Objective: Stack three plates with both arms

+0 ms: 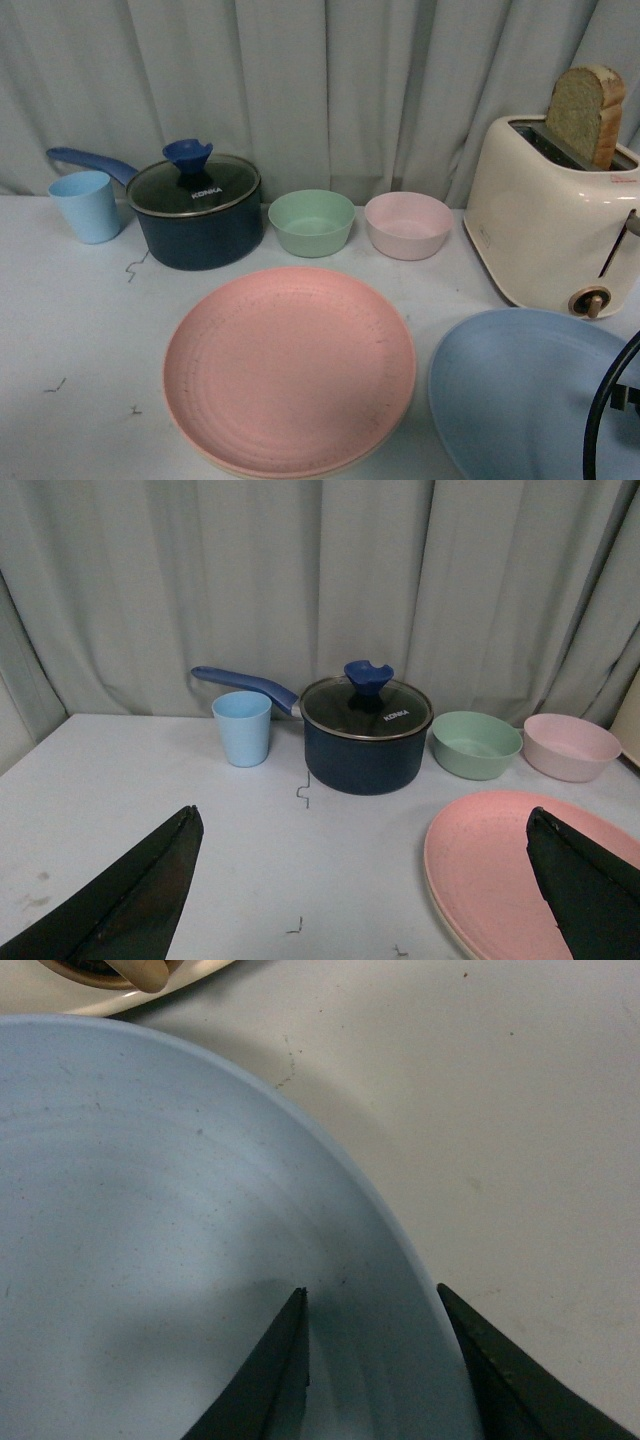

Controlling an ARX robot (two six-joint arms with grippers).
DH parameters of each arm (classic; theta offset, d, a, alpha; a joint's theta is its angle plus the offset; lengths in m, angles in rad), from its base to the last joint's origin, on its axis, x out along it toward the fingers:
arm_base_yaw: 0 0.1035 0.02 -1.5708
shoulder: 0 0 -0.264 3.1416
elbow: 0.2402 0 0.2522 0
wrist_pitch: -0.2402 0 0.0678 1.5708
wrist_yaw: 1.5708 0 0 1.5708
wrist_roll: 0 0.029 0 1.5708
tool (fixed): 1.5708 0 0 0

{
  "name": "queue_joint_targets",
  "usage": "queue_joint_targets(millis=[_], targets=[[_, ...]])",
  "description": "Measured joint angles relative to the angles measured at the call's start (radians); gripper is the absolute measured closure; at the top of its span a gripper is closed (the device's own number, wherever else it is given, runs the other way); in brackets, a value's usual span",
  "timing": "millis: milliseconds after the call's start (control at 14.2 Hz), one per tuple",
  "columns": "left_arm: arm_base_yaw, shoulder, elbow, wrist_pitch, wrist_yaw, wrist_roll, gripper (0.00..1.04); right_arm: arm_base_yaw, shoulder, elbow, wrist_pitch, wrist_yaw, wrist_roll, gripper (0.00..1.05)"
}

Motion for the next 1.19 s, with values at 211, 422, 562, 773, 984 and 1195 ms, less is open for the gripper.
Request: queue_joint_targets(millis=[211,422,562,773,984,1195], targets=[[0.000,0.000,0.000,0.000,0.000,0.000,0.07,-0.016,-0.031,-0.020,0.014,-0.034,-0.015,0.91],[0.000,0.000,0.000,0.000,0.000,0.000,0.07,-0.040,-0.100,-0.060,0.023,-0.097,-0.019,1.01],[0.000,0.000,0.000,0.000,0.001,0.000,0.07,-0.065,-0.165,-0.101,0.021,-0.119,-0.035,1.01],[0.000,0.000,0.000,0.000,0.000,0.000,0.07,-0.109,-0.329,-0.162,-0.075,-0.161,-0.072,1.02],[0.000,0.000,0.000,0.000,0.000,0.000,0.07,-0.019,-0.522,-0.154,-0.154,-0.187,-0.070,1.02],[0.000,0.000,0.000,0.000,0.000,0.000,0.07,0.130,-0.465,-0.029,-0.168,-0.154,0.014,1.02]])
